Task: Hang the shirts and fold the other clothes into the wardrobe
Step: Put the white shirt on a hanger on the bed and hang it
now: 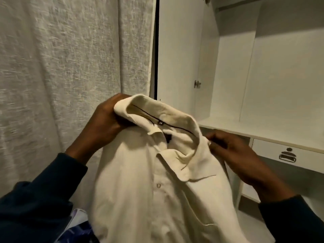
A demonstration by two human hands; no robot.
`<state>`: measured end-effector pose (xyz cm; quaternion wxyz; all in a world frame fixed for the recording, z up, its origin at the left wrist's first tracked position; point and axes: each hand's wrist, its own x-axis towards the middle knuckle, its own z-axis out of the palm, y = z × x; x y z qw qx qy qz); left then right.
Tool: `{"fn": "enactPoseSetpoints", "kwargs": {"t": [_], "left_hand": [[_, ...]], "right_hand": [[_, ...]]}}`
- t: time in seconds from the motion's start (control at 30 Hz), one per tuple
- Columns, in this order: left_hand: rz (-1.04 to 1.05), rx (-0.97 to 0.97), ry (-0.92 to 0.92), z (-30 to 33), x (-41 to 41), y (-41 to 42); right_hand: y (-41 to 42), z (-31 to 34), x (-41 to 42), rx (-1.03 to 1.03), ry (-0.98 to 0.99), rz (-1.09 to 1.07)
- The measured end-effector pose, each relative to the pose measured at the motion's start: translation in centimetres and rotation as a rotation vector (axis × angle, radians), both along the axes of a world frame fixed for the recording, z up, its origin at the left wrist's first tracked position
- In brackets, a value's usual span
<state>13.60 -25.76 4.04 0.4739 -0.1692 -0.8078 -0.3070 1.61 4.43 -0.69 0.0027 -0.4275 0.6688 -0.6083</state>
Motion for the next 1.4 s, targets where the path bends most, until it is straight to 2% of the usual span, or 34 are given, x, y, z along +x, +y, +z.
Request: {"fn": "enactPoseSetpoints", "kwargs": {"t": [0.07, 0.17, 0.23, 0.3, 0.37, 0.47, 0.53, 0.6, 0.7, 0.83, 0.93, 1.03, 1.1, 1.17, 1.23, 1.3, 1.33, 1.4], "left_hand": [[0.033, -0.010, -0.013, 0.0, -0.5, -0.3], [0.165, -0.122, 0.053, 0.4, -0.8, -0.3], [0.160, -0.138, 0.028, 0.8, -1.0, -0.2], [0.009, -0.122, -0.181, 1.2, -1.0, -0.2], [-0.138, -0.215, -0.436, 1.4, -1.0, -0.6], [-0.117, -0.445, -0.678, 1.5, -1.0, -1.7], [-0.159, -0.461, -0.761, 1.7, -0.8, -2.3], [-0.268, -0.336, -0.752, 1.8, -0.5, -2.7], [-0.358, -0.079, -0.670, 2.0, -0.6, -2.8], [-0.279, -0.137, -0.554, 2.5, -1.3, -1.7], [-0.289, -0.005, -0.369, 2.6, -1.6, -0.4], [-0.211, -0.003, -0.373, 1.6, -2.8, 0.1], [-0.116, -0.057, -0.337, 1.0, -3.3, 0.2], [-0.142, 0.016, -0.234, 1.1, -3.6, 0.6], [-0.225, 0.121, -0.187, 1.7, -3.5, 1.1], [-0.203, 0.037, -0.145, 2.1, -3.8, 1.0], [-0.193, -0.037, -0.169, 2.3, -3.9, 0.7], [-0.279, -0.117, -0.373, 2.8, -4.0, -0.2]], "right_hand": [[0.4, 0.2, 0.2, 0.053, 0.030, -0.031], [0.7, 0.2, 0.3, -0.072, 0.050, -0.137], [0.5, -0.3, 0.6, -0.062, 0.074, -0.171], [0.4, -0.7, 0.4, -0.065, 0.080, -0.222], [0.9, 0.0, 0.1, -0.085, 0.066, -0.268], [2.8, 1.9, -0.4, 0.043, 0.080, -0.178], [4.2, 3.2, -0.8, 0.200, 0.130, -0.087], [5.4, 4.3, -1.1, 0.322, 0.180, -0.061], [6.5, 5.5, -1.6, 0.373, 0.130, 0.024], [6.5, 6.0, -1.9, 0.426, 0.197, 0.024], [5.5, 5.7, -1.7, 0.392, 0.399, -0.204], [4.3, 4.9, -1.6, 0.200, 0.635, -0.562], [4.0, 4.7, -1.9, 0.140, 0.751, -0.676], [4.3, 4.8, -2.2, 0.083, 0.807, -0.726], [4.6, 5.1, -2.1, 0.004, 0.724, -0.713], [4.3, 5.3, -1.8, -0.025, 0.586, -0.662], [4.2, 5.3, -1.8, -0.018, 0.534, -0.647], [4.2, 5.4, -1.9, -0.037, 0.461, -0.624]]}}
